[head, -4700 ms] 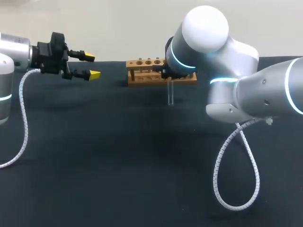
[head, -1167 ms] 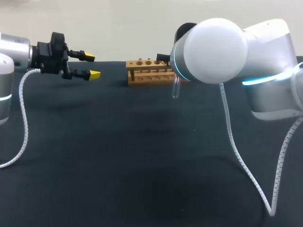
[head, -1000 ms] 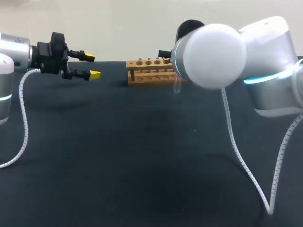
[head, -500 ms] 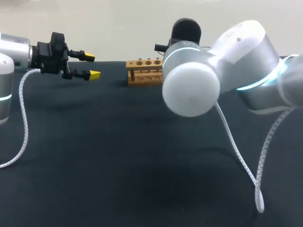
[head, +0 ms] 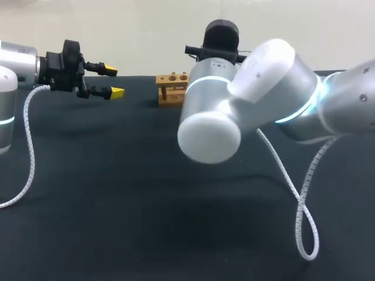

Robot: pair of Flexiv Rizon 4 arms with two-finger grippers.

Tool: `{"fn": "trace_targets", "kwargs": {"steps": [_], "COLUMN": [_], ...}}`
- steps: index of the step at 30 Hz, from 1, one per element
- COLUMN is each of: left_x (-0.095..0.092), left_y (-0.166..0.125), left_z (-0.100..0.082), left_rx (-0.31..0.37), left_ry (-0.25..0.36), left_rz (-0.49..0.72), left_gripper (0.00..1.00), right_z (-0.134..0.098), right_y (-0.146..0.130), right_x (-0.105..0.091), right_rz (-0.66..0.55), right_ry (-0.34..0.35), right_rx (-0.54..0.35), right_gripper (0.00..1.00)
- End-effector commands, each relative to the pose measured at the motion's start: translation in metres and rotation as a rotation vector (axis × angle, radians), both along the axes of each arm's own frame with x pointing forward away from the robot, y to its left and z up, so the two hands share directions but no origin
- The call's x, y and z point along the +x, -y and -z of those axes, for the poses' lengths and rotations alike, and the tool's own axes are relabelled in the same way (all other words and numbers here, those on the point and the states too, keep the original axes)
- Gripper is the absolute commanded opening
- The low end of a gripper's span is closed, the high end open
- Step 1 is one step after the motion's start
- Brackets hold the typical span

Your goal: Grasp the test tube, adjust it, and insert it.

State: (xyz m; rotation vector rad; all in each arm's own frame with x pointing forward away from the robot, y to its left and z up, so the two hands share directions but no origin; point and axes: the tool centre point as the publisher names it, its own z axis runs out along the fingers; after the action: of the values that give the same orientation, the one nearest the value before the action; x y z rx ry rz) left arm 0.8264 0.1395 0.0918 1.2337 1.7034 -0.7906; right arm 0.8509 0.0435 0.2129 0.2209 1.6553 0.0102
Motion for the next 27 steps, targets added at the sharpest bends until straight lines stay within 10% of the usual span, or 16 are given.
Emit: {"fn": "trace_targets", "kwargs": {"steps": [1,27], "left_x": [-0.002,-0.002], "left_y": [-0.001,-0.001], "left_z": [0.001,0.001], "left_rx": [-0.003,-0.003], "left_ry": [0.006,0.006], "left_rz": [-0.002,-0.002], "left_gripper": [1.0,1.0], "right_z": [0.006,0.023], "right_y": [-0.003,0.009], "right_x": [0.011,0.044], "right_rz": [0.008,-0.005], "right_ry": [0.069,0.143], "right_rx": [-0.006,-0.067], "right_gripper": [0.0,0.0]}}
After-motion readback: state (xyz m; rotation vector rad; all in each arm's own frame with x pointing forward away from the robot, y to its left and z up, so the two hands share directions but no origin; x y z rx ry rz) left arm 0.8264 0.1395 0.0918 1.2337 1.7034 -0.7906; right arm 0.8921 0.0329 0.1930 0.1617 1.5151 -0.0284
